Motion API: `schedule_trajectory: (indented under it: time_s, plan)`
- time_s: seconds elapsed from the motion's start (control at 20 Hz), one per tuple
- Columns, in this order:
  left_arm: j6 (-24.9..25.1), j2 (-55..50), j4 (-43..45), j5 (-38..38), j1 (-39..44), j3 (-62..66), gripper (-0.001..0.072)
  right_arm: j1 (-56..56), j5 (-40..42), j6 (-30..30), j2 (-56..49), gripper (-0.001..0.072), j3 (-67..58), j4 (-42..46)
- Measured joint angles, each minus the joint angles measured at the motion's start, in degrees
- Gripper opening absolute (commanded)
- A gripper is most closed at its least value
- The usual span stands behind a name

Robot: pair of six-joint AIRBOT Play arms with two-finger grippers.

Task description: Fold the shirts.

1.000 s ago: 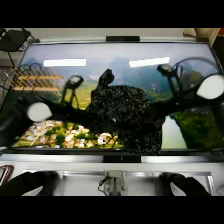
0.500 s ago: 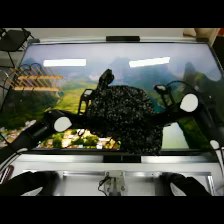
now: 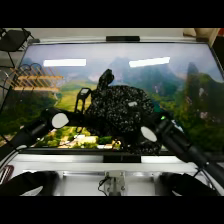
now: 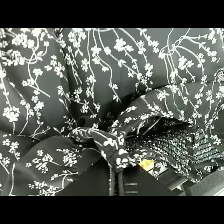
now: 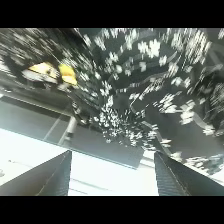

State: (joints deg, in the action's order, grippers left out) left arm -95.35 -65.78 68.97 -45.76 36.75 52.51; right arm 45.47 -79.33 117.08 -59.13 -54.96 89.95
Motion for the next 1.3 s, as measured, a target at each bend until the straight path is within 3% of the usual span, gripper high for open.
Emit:
schedule_trajectory:
  time_s: [0.25,0.65,0.7,0.75,0.8,0.85,1.1,1.3]
  plan:
    - [0.09,0.00,0.00,-1.40,-0.26,0.00,0.0046,3.54,5.79,5.11,-1.49,0.0634,6.51,2.16]
    - [0.09,0.00,-0.04,-2.36,-0.26,0.00,0.0046,-0.85,11.41,3.13,-10.36,0.0631,8.07,4.09]
    - [0.11,0.00,-0.04,-2.40,-0.26,0.00,0.0046,-1.68,11.74,2.60,-11.21,0.0516,8.09,4.04]
    - [0.11,0.00,-0.04,-2.43,-0.26,0.00,0.0046,-2.45,12.11,2.10,-11.98,0.0241,8.13,3.89]
    - [0.11,0.00,-0.04,-2.45,-0.26,0.00,0.0046,-2.99,12.28,1.70,-12.35,0.0074,8.11,3.85]
    - [0.11,0.00,-0.07,-2.45,-0.26,0.00,0.0046,-3.39,12.24,1.33,-12.50,0.0043,8.00,3.78]
    - [0.92,0.00,0.00,-2.95,-0.55,0.50,0.0046,-4.17,8.57,-3.08,-7.10,0.0043,3.82,4.09]
    - [5.31,0.59,0.22,-7.45,-1.33,4.68,0.0046,-4.33,6.62,-8.94,0.50,0.0053,-4.00,5.42]
